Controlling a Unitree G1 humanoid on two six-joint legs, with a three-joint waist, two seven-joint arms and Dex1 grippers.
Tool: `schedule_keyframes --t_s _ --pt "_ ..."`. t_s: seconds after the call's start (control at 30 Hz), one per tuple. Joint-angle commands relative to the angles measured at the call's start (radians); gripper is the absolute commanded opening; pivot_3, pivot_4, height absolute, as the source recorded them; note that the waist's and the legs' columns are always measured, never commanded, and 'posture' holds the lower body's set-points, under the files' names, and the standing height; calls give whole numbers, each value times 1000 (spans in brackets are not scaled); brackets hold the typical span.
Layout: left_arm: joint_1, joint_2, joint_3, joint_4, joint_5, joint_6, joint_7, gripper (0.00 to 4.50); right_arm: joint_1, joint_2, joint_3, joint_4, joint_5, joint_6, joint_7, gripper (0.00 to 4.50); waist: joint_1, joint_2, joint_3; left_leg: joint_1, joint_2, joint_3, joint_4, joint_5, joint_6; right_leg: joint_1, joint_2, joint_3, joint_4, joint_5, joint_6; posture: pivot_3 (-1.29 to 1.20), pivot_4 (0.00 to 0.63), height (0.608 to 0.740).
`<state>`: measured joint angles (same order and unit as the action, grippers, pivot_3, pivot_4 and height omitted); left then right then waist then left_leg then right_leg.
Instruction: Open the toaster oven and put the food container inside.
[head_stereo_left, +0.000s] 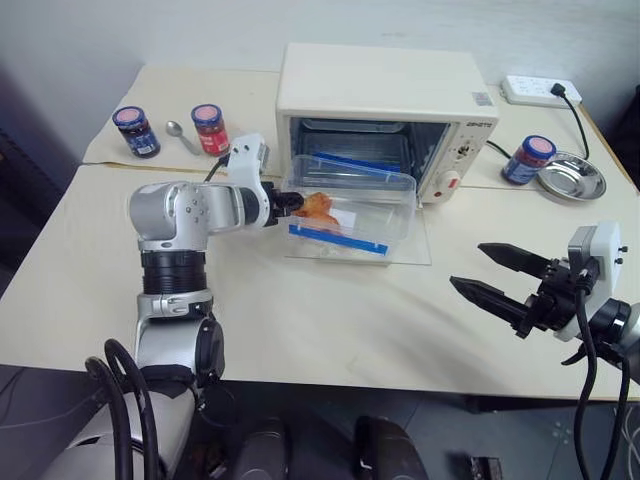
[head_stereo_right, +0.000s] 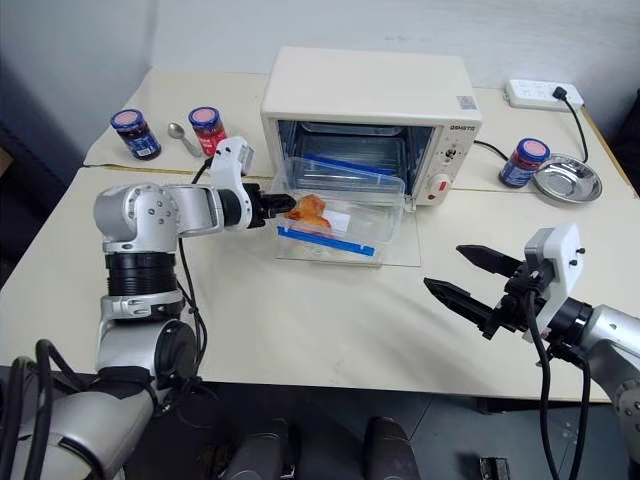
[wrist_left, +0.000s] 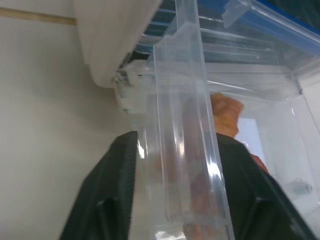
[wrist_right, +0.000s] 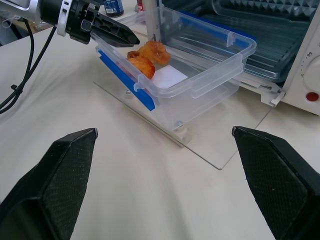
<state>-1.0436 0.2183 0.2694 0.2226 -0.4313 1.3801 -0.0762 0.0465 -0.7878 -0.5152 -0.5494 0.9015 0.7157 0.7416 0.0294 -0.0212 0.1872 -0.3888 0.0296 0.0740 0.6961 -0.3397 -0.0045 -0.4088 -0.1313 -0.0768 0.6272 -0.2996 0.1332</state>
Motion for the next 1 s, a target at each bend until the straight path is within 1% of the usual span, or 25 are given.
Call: schedule_keyframes --t_s 0.03,0.13,0.27,0.33,0.37,0.43,0.5,0.53,0.57,0.6,0.67,0.73,0.77,0.87,0.9,1.0 --pt "-32 -2 41 -48 -31 -8 -24 3277 -8 0 -26 -25 9 -29 -9 4500 -1 0 0 0 0 0 0 0 0 0 0 0 0 0 0 0 150 740" --pt "-17 15 46 -102 -53 5 -55 3277 -11 -5 -16 -24 6 -33 -8 4500 -3 0 0 0 0 0 0 0 0 0 0 0 0 0 0 0 150 740" --pt "17 86 140 -244 -163 64 -151 3277 -34 -9 35 -46 15 -26 -5 4500 -8 0 0 0 1 0 -1 0 0 -1 0 0 0 0 0 0 150 740" --pt "50 127 176 -310 -229 70 -221 3335 -50 -8 56 -52 38 -13 -3 4127 -10 0 0 0 1 0 -1 0 -1 -1 1 0 0 0 0 0 150 740" --pt "79 157 189 -350 -274 69 -275 3134 -61 -7 73 -57 51 -5 -1 3915 -10 0 0 0 1 0 -1 0 -1 -1 1 0 0 0 0 0 150 740" --pt "143 216 191 -422 -349 60 -374 2714 -80 -5 106 -67 70 3 3 3275 -9 0 0 1 1 0 -1 0 -1 -1 0 1 1 0 0 0 150 740" --pt "216 283 174 -472 -395 42 -461 2157 -113 -1 157 -70 68 7 5 2622 -9 0 0 1 1 0 -1 0 -1 -1 0 1 0 0 0 0 150 740" --pt "250 316 162 -484 -412 38 -499 1802 -135 2 189 -64 60 7 7 2251 -8 0 0 1 1 0 -1 0 -1 0 0 1 0 0 0 0 150 740" --pt "278 345 146 -492 -424 26 -534 1381 -156 6 216 -57 56 8 9 1744 -5 0 0 1 1 0 0 0 -1 0 0 1 0 0 0 0 150 740" --pt "298 367 130 -498 -432 13 -561 1217 -173 8 236 -49 56 10 12 1576 -3 0 0 1 1 0 1 0 -1 0 0 0 1 0 0 0 150 740" --pt "365 434 53 -529 -435 -44 -664 630 -226 20 310 -26 31 6 27 947 -4 0 0 1 1 -2 1 0 -1 1 0 0 0 0 0 0 150 740" --pt "407 479 -17 -541 -412 -111 -729 44 -265 24 373 -2 -12 -6 45 306 -5 0 0 1 1 -1 1 0 0 1 0 0 0 0 0 0 150 740" --pt "425 502 -68 -538 -377 -161 -755 0 -280 23 401 12 -37 -14 56 17 -3 0 0 1 1 -2 1 0 0 1 0 0 1 0 -1 0 150 740" --pt "449 538 -214 -505 -264 -307 -804 0 -331 27 475 71 -114 -33 74 17 -4 0 0 0 1 -1 1 0 0 1 0 0 0 0 -1 0 150 740" --pt "438 527 -260 -471 -223 -356 -805 0 -355 31 509 104 -153 -48 88 17 -4 0 0 0 0 -1 1 0 0 1 0 0 0 0 -1 0 150 740" --pt "402 488 -345 -374 -141 -459 -813 0 -416 57 575 191 -244 -92 102 17 -4 0 0 0 0 0 1 0 0 1 1 0 0 0 -1 0 150 740"
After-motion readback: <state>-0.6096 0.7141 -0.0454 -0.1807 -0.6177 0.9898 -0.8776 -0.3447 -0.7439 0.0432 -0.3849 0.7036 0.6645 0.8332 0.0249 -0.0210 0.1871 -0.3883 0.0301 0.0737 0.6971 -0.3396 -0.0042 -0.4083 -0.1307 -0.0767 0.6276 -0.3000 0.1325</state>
